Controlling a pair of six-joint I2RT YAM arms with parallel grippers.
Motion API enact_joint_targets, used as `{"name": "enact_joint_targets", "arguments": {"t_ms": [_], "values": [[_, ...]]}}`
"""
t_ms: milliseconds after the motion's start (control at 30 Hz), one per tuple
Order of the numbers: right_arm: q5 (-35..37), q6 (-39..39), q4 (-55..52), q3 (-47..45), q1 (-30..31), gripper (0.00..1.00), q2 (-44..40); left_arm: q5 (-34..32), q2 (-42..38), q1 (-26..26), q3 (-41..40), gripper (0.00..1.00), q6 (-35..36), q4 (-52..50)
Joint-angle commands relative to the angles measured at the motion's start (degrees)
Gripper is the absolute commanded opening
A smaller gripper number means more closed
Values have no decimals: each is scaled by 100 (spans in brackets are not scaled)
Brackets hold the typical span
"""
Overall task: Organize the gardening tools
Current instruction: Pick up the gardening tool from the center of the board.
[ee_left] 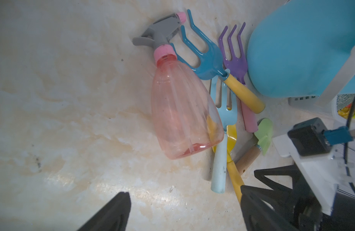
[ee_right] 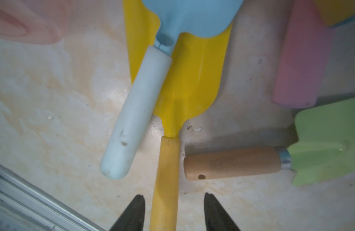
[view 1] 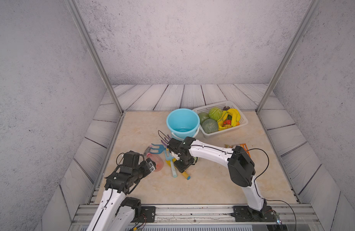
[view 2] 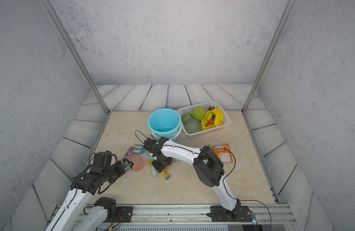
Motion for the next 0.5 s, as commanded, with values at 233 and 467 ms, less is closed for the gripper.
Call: {"name": "enact_joint_targets", "arguments": {"t_ms": [233,467], "values": [[35,29,-182,394,82,52,620,-92,-100,-25,-75,93,-72,3],[20,41,-191,523,87,53,836,-144,-157,-25,-116,93,-90,36]]}}
